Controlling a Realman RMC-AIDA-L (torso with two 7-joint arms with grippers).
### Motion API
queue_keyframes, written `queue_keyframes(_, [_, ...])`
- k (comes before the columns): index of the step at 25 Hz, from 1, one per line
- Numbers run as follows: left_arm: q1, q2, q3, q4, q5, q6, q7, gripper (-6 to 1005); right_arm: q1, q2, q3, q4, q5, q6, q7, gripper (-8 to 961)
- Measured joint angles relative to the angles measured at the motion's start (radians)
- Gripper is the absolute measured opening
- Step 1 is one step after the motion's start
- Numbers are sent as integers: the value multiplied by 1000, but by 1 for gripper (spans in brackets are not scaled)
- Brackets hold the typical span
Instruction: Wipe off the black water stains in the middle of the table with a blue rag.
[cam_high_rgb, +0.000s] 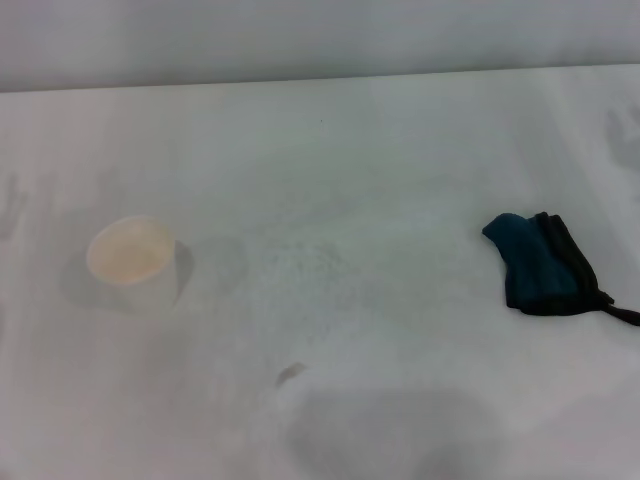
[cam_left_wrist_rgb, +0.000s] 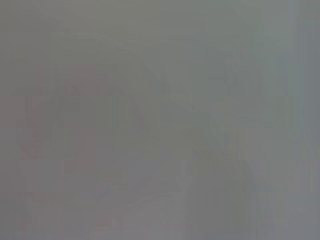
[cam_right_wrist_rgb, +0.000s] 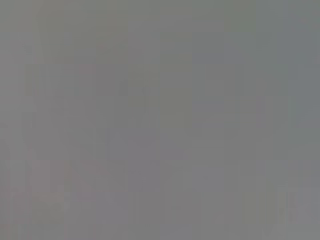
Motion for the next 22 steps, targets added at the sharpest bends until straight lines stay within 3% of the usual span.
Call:
queue_keyframes(7, [-12,-1,0,33,-86,-8,-2,877,-5,1,2,80,80,32,-306,333])
queue_keyframes(22, [-31,0,8,42,-128,-51,1,876,-5,9,2,183,85,68,-441,333])
